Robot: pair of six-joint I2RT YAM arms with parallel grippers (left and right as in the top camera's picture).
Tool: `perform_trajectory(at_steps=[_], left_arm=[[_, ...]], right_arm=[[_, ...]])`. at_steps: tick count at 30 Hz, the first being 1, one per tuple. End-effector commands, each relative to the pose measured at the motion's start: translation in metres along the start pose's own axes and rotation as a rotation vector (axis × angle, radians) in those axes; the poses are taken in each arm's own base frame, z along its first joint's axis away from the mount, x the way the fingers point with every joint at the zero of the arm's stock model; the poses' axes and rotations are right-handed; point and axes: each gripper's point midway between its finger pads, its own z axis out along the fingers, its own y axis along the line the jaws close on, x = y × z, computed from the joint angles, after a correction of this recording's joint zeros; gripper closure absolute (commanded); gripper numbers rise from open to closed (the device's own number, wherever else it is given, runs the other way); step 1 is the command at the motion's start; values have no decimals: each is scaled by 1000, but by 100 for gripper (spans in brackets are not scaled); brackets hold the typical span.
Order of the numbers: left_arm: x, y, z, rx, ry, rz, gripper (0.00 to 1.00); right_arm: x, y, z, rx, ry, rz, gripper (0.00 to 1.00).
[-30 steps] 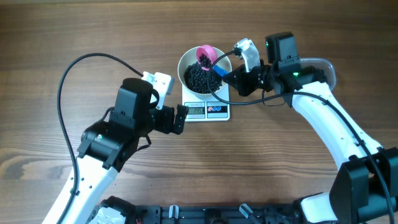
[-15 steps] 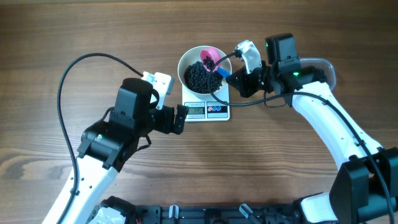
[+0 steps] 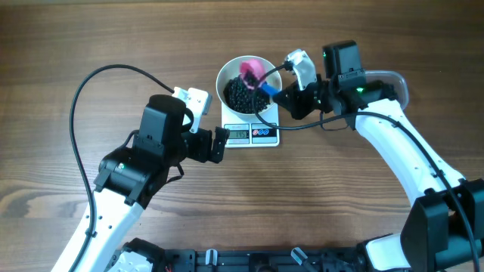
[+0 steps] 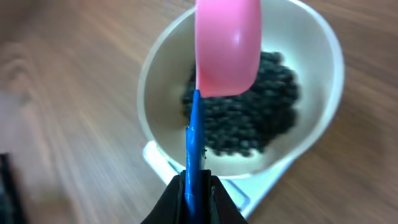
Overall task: Scoop item into bowl and weigh 150g on scale
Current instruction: 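Tilt the scoop slowly to trickle beans into the white bowl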
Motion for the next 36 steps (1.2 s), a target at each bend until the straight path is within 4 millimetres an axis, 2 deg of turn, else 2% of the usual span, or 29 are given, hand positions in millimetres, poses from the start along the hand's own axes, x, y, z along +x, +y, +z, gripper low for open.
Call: perform_trajectory(at_steps=[1, 2, 3, 6, 25, 29, 32, 34, 36], left_arm=[[-2, 0, 0, -7, -3, -1, 0], [-2, 0, 0, -7, -3, -1, 0], [-2, 1, 0, -7, -3, -1, 0], [-2, 0, 0, -7, -3, -1, 0], [-2, 0, 0, -7, -3, -1, 0], [-2, 0, 0, -7, -3, -1, 0], [-2, 0, 0, -7, -3, -1, 0], [-2, 0, 0, -7, -3, -1, 0], [-2, 0, 0, -7, -3, -1, 0]], right_arm=[[-15, -1, -10, 48, -34, -24, 96], [-12, -15, -11, 129, -22, -18, 96], [-11, -15, -11, 129, -19, -16, 96], [-13, 6, -10, 3, -32, -17, 96], [-13, 6, -10, 3, -31, 10, 96], [-12, 6, -10, 2, -28, 79, 96], [-12, 6, -10, 2, -28, 57, 96], [-9, 9, -10, -10, -15, -38, 96], [-10, 3, -10, 21, -16, -51, 96]])
